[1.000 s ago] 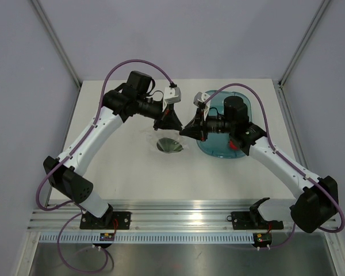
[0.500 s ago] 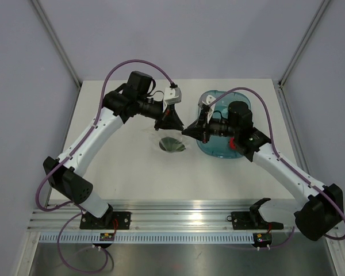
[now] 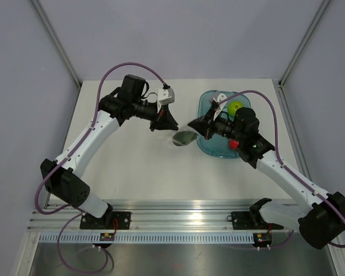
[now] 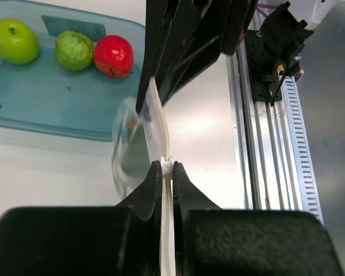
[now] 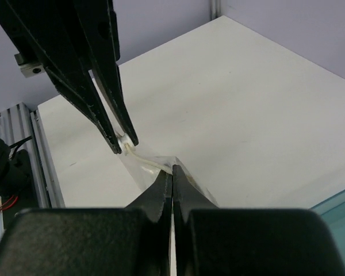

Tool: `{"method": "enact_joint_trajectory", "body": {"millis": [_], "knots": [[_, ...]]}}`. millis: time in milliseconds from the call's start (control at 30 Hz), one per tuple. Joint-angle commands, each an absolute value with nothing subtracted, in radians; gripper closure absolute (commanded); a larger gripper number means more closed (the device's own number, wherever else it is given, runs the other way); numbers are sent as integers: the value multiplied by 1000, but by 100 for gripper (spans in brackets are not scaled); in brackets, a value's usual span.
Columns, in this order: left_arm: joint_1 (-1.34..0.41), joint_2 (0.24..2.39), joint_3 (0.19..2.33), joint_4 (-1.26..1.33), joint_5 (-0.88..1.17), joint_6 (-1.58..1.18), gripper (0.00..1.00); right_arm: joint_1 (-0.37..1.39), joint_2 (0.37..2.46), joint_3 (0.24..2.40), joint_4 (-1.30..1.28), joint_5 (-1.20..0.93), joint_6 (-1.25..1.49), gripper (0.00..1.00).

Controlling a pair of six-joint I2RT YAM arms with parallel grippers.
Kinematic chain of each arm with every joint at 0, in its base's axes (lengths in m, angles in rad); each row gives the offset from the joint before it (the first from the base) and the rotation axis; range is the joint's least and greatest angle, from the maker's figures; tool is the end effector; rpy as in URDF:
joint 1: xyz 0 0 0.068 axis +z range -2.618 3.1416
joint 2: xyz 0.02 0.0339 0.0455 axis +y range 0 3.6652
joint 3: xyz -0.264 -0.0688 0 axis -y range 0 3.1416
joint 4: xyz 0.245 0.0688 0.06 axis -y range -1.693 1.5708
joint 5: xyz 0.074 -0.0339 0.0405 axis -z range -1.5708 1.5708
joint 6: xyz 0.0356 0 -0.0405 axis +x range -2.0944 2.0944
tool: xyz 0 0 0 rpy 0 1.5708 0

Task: Place the food in the zip-top bag and seal the zipper
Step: Zip the zipper food storage bag at the center of the board, then place the zipper food storage bag at the center of the board.

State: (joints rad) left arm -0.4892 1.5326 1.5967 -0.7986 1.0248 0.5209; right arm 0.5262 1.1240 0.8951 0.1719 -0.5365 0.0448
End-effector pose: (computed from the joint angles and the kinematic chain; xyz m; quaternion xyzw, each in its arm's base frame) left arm 0.2675 -0.1769 0.3909 0.5596 0.6007 -0.4424 0.3610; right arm 0.2179 0.1476 0.3485 -0.3439 0.6374 0.3714 0.5810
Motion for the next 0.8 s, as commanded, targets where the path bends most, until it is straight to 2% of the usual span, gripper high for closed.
{"method": "enact_joint_trajectory", "body": {"millis": [0,233,767], "knots": [[-433,1476,1519,-819,1020,479,100,492,1081,910,328,-361,90,100],[-336,1401,1428,-750,1000,419,100,476,1114,931,296,-268,91,100],[-149,1344,1304,-664,991,350,100,472,1241,997,373,-307,143,100]]}}
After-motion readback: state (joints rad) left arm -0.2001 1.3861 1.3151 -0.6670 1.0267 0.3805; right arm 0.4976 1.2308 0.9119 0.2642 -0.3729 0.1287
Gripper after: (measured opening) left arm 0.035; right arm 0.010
